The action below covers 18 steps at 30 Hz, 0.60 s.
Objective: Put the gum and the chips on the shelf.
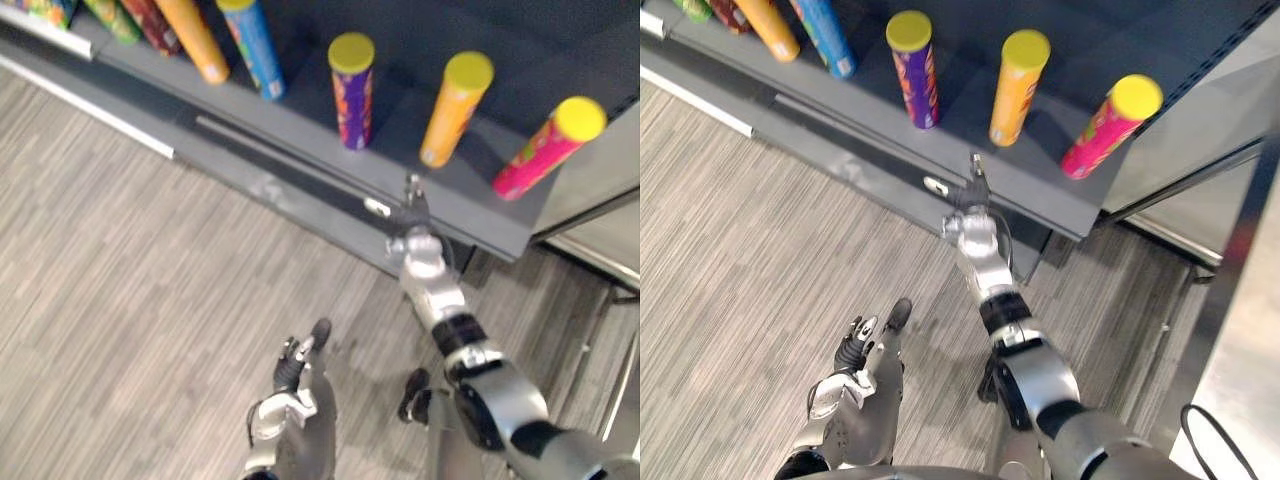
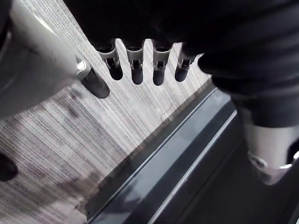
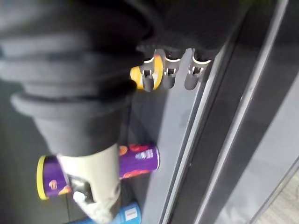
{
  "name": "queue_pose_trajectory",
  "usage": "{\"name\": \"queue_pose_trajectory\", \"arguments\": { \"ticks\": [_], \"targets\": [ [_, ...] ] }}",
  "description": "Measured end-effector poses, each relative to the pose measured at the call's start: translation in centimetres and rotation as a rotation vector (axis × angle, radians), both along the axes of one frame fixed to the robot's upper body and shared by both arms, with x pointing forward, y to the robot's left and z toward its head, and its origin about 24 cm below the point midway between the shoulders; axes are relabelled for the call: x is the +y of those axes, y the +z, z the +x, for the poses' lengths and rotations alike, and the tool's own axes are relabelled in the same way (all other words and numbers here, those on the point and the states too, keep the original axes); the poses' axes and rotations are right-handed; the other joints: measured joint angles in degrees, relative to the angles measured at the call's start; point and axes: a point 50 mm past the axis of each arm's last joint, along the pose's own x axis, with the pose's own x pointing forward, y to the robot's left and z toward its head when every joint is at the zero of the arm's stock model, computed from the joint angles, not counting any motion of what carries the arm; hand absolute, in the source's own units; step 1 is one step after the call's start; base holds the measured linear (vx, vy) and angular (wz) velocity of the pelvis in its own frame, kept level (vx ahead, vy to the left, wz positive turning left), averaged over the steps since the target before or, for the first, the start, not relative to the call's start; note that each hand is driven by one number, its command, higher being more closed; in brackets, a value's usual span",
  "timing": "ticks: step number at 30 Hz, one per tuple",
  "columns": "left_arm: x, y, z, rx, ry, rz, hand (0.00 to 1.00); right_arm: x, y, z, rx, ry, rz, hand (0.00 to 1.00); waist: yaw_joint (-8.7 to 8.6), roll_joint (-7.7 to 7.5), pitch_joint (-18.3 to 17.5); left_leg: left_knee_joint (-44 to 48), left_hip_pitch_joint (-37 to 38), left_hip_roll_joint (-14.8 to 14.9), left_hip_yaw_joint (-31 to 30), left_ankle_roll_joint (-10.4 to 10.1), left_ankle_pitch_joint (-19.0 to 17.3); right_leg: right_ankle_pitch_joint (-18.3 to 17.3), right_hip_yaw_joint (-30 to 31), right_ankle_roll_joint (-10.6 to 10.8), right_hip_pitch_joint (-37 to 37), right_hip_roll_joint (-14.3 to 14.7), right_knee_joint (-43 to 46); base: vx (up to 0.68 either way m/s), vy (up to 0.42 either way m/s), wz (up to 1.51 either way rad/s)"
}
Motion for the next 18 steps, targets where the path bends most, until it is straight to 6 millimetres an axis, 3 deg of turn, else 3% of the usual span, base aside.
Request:
{"name": "queue_pose_trajectory", "arguments": {
  "ticks": [2,3,7,9,10,12,13,15,18],
  "targets": [
    [1.0,-1.0,-1.0,0.056,0.04,0.002,0.0,-0.4,-4.2,-2.3,0.112,0.027,-0.024,0.0,-1.39,-0.43,-1.8,-0.9,2.6,0.9,1.0,0.0,-0.4,1.2,0.7,-0.1,2.8,1.1,-2.9,0.12,0.013,-0.31],
    [1.8,-1.7,-1.9,0.098,0.07,0.006,0.0,-0.4,-6.9,-4.2,0.189,0.081,-0.044,0.0,-2.88,-0.49,-2.9,-0.9,4.2,1.4,1.2,-0.1,-1.0,2.0,1.1,0.1,5.0,1.9,-5.1,0.11,0.015,-0.32],
    [3.3,-2.8,-3.8,0.177,0.122,0.005,0.0,-1.6,-11.7,-7.9,0.337,0.192,-0.094,0.0,-4.84,-0.49,-3.9,-1.4,8.7,1.9,1.5,0.0,-2.2,3.6,2.2,0.7,10.2,2.8,-9.3,0.09,0.019,-0.22],
    [4.1,-3.8,-5.9,0.241,0.137,-0.002,0.0,-3.9,-15.7,-11.2,0.502,0.202,-0.093,0.0,-6.01,-0.38,-7.2,-1.5,10.5,1.9,1.8,0.5,-3.3,4.7,2.6,1.3,12.9,3.1,-12.7,0.07,0.051,-0.12],
    [4.2,-3.9,-6.4,0.254,0.135,-0.003,0.0,-4.7,-16.7,-12.1,0.556,0.192,-0.075,0.0,-6.05,-0.35,-7.7,-1.5,11.2,2.0,2.4,0.7,-3.5,5.1,3.0,1.3,13.8,3.1,-13.6,0.08,0.069,-0.23],
    [4.4,-4.6,-8.0,0.305,0.084,0.008,0.0,-7.7,-20.5,-16.6,0.768,0.096,0.01,0.0,-6.6,-0.16,-9.6,-1.6,13.7,1.8,3.7,1.1,-4.6,6.5,4.2,2.1,17.0,3.1,-17.1,0.06,0.078,-0.27],
    [4.4,-4.7,-8.2,0.311,0.071,0.009,0.0,-8.4,-21.3,-17.9,0.82,0.056,0.04,0.0,-6.88,-0.12,-9.9,-1.6,14.2,1.7,4.1,1.2,-4.9,6.9,4.6,2.2,17.6,3.1,-18.0,0.05,0.084,-0.27],
    [4.3,-5.1,-9.5,0.356,0.038,0.008,0.0,-10.7,-23.4,-22.4,0.98,-0.113,0.148,0.0,-8.72,0.28,-11.1,-1.7,15.7,1.5,5.5,1.4,-5.9,8.3,5.8,2.7,19.7,3.1,-21.0,0.04,0.078,-0.29],
    [4.2,-5.5,-10.1,0.406,-0.016,0.026,0.0,-12.3,-24.6,-26.4,1.092,-0.305,0.265,0.0,-9.81,0.63,-11.6,-1.8,17.0,1.4,7.2,1.3,-6.6,9.8,7.4,2.8,20.8,3.3,-23.4,0.04,0.067,-0.36]
  ]
}}
